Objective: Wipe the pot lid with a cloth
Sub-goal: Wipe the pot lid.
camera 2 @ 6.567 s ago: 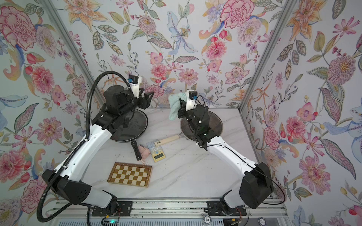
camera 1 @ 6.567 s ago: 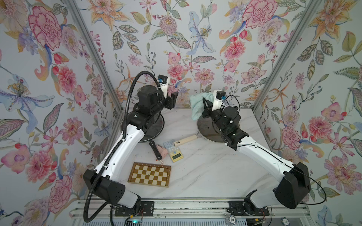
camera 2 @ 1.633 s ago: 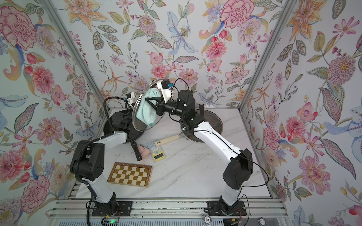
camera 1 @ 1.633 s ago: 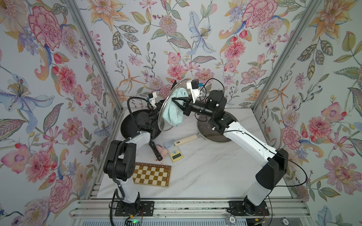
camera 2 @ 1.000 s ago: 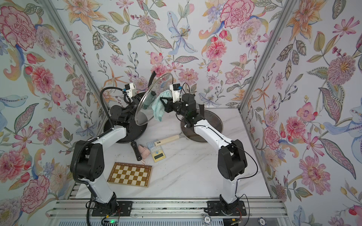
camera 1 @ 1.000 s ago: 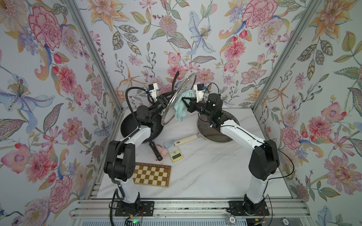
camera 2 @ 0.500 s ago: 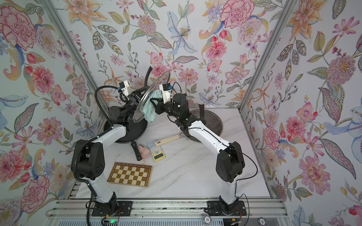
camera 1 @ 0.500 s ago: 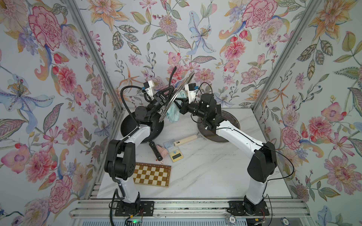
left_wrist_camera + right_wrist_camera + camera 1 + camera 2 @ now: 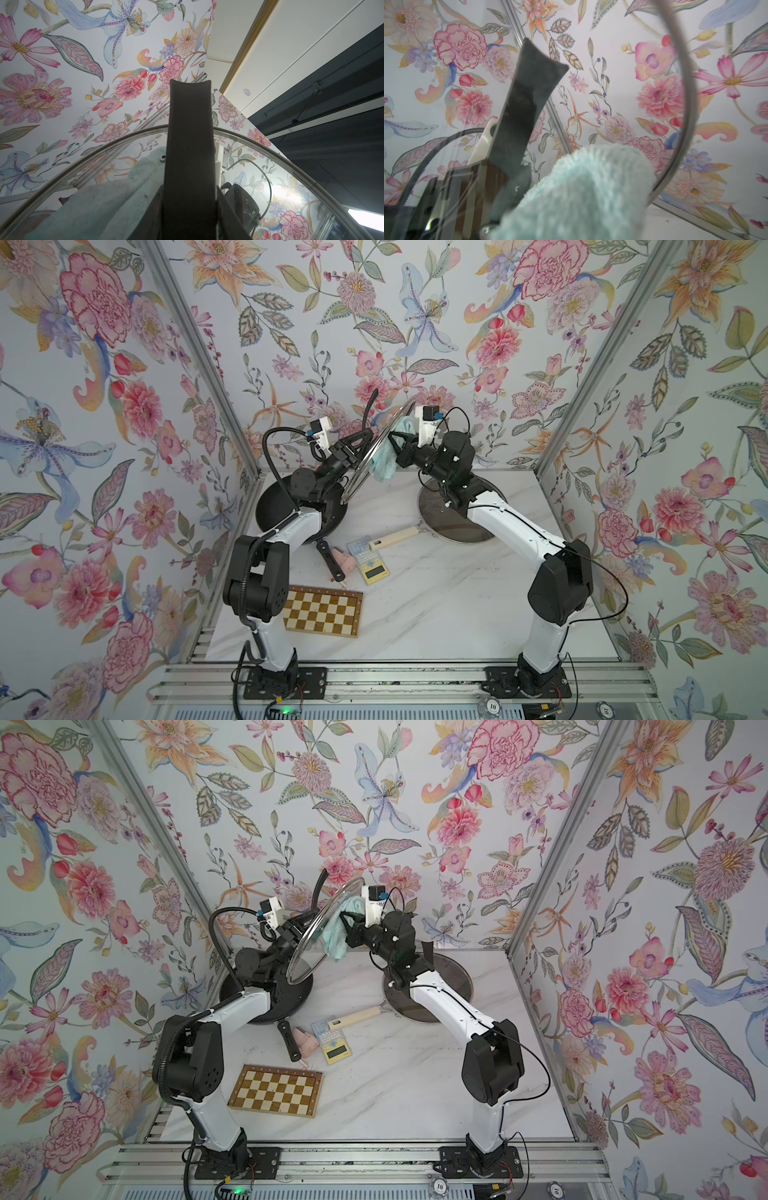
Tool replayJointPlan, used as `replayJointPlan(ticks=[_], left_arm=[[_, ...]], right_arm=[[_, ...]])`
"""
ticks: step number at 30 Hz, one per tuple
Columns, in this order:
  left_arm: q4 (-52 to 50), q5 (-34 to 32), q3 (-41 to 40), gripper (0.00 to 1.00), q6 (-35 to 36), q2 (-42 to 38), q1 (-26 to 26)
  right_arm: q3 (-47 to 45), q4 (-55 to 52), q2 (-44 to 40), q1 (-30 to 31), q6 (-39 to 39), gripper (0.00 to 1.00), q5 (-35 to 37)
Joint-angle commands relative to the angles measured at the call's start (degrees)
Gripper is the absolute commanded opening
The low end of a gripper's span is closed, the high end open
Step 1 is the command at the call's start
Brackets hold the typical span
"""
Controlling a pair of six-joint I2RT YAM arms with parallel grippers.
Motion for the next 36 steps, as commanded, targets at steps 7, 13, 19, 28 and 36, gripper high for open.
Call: replayJointPlan(ticks=[7, 13, 19, 28, 36], left_arm=[[5.58, 0.67, 2.71, 0.00, -1.12, 0.85, -1.07], [5.65, 1.01, 2.06, 0.00, -1.19, 0.85, -1.14], [8.11, 0.97, 1.05, 0.00, -2.50, 0.18, -1.18], [5.70, 0.70, 3.81, 0.00, -1.12, -0.25, -1.01], [6.68, 0.95, 8.28, 0.00, -3.10, -0.10, 1.50]], right_arm=[[2.83, -4.66, -5.25, 8.70, -7.33, 0.00, -8.95], [2.38, 1.31, -7.85, 7.52, -5.42, 0.00, -7.02], [2.78, 8.96, -7.06, 1.09, 0.92, 0.00, -2.91], [5.94, 7.38, -0.93, 5.94, 3.66, 0.00, -16.23], [3.81, -3.52, 0.75, 9.24, 0.67, 0.00, -18.11]])
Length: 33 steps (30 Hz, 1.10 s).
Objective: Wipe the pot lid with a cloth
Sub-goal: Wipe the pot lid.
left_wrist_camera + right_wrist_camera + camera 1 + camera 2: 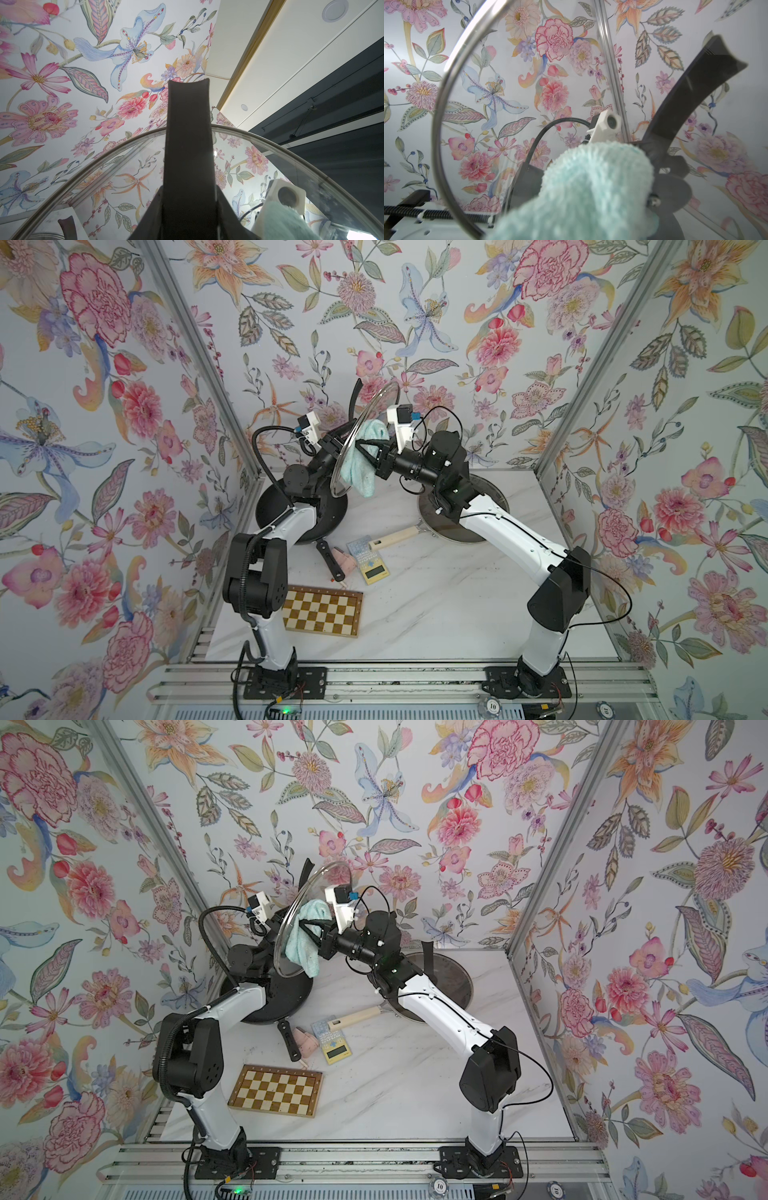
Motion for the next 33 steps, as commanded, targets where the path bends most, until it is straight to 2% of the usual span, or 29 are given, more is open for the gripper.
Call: replayJointPlan(ticks=[1, 7, 15, 23, 27, 33], left_arm=[[6.60, 3.12, 5.02, 0.00, -0.08, -1.29, -1.58], [9.00, 3.73, 2.99, 0.00, -1.77, -3.35, -1.53], [9.56, 4.40, -3.38, 0.00, -1.19, -6.54, -1.64], [4.33, 2.03, -5.92, 0.00, 1.12, -4.43, -2.39], [3.92, 1.49, -3.64, 0.00, -0.04, -1.17, -2.93], [2.68, 0.41, 2.95, 0.00, -2.23, 3.33, -3.02]], right_arm=[[-2.10, -3.27, 1.84, 1.64, 0.24, 0.00, -3.70], [-6.29, 6.51, 5.96, -5.53, 13.99, 0.00, -2.64], [-0.03, 8.40, 9.30, -11.26, 16.61, 0.00, 4.10], [2.32, 11.07, 1.19, -10.49, 8.07, 0.00, 7.37], [3.10, 13.24, -2.23, -8.09, 4.55, 0.00, 4.63], [6.33, 1.25, -4.04, 0.41, -7.01, 0.00, -1.17]])
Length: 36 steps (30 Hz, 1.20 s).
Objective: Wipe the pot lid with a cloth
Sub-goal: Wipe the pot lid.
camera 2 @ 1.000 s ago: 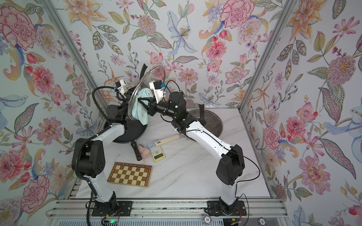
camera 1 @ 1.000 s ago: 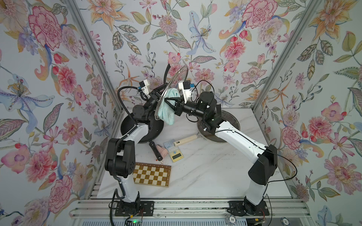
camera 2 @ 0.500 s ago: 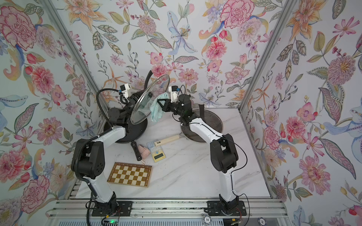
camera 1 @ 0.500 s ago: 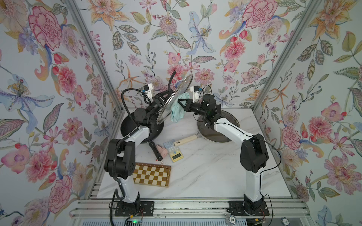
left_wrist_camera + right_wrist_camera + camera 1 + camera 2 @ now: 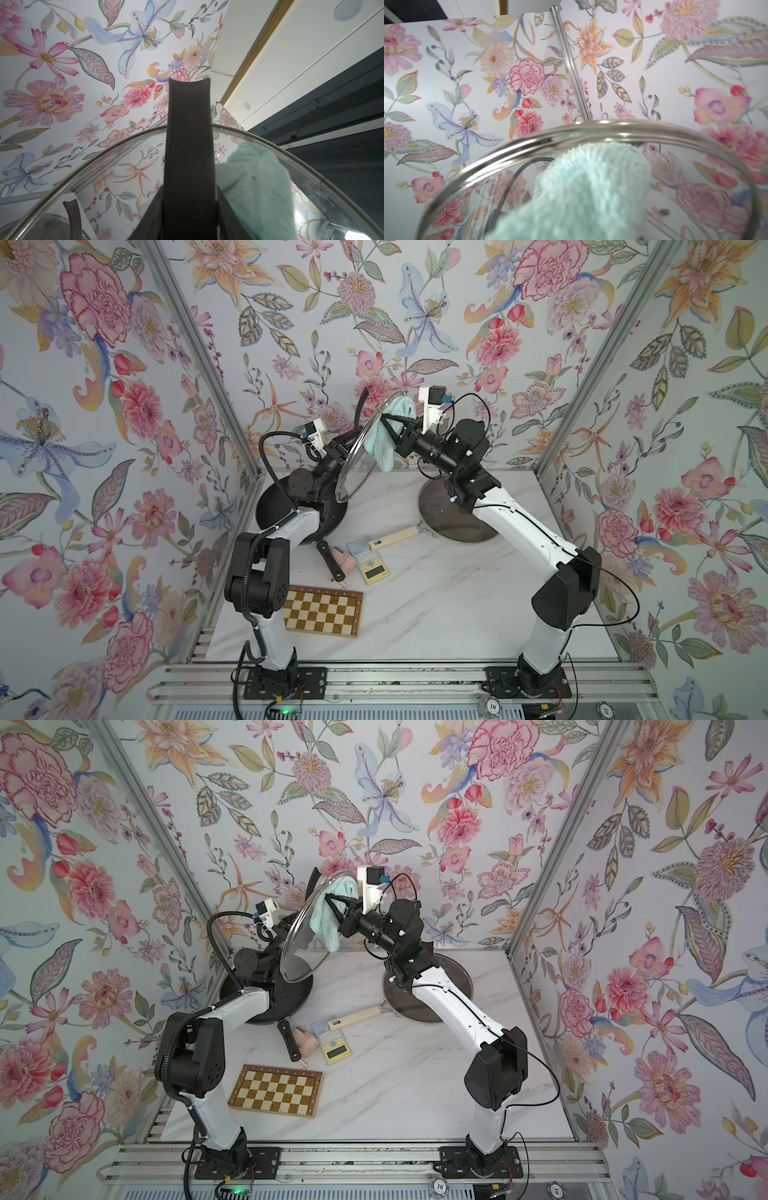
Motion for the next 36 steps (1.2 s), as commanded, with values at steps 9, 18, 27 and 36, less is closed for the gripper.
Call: replayJointPlan(ticks=[9, 18, 27, 36], left_arm=[[3.08, -3.77, 13.11, 0.00, -3.85, 2.63, -0.16], [4.66, -3.09, 14.68, 0.00, -4.54, -1.07, 0.49], [5.43, -1.97, 11.85, 0.00, -3.31, -5.10, 0.53], [5.39, 3.14, 9.69, 0.00, -2.58, -8.00, 0.50]], right_arm=[[4.12, -12.08, 2.77, 11.66, -9.67, 0.00, -12.22], [-0.62, -13.99, 7.27, 10.32, -7.96, 0.00, -10.46], [-3.70, -11.50, 12.90, 6.51, -1.79, 0.00, -10.55], [-1.46, -5.29, 18.06, -0.71, 6.80, 0.00, -8.01]])
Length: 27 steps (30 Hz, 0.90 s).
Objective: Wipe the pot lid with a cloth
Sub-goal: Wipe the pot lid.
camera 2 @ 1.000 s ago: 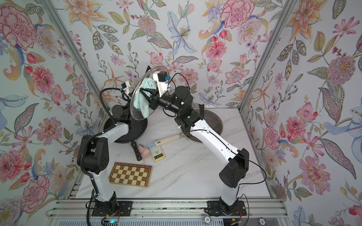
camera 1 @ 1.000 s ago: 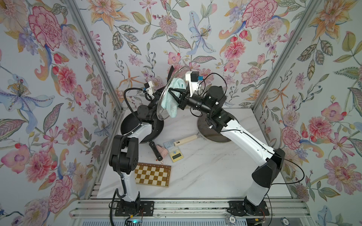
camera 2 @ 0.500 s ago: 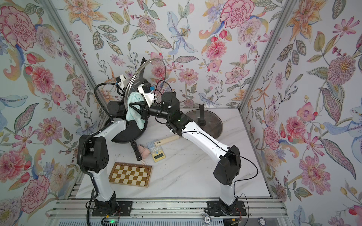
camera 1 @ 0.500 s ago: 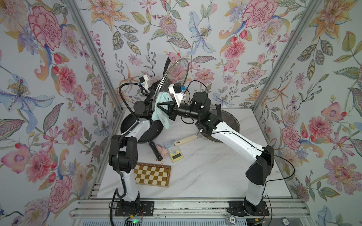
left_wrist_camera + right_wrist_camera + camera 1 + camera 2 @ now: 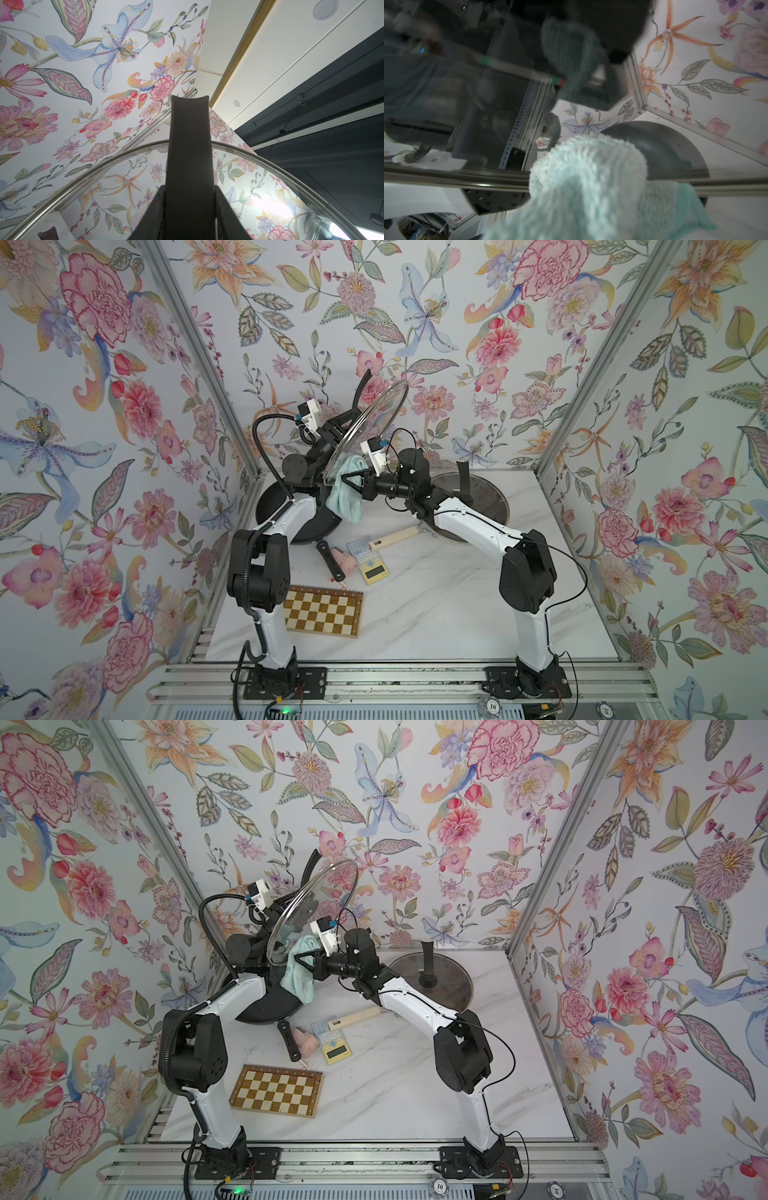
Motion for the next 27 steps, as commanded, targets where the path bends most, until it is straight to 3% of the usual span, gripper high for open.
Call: replayJointPlan(ticks=[1, 7, 11, 21, 27], left_arm=[[7.49, 0.78, 0.80, 0.00, -0.65, -7.87, -1.28], [6.88, 3.19, -5.13, 0.00, -1.34, -9.44, -1.01], [5.01, 2.57, -9.99, 0.00, 0.70, -11.06, -0.28], [-15.09, 0.99, -12.39, 0.00, 18.69, -13.48, -0.31], [-15.52, -0.67, -10.63, 0.00, 19.15, -11.21, -0.40]], right_arm=[[2.54, 0.79, 3.28, -2.74, 4.55, 0.00, 3.18], [12.08, 0.82, 5.50, -8.33, 6.98, 0.00, 6.68], [12.59, 2.76, 2.28, -9.24, 6.85, 0.00, 8.02], [3.52, 9.47, -14.69, -9.09, 2.15, 0.00, 8.60], [-5.84, 9.44, -24.38, -5.76, -1.98, 0.00, 8.47]])
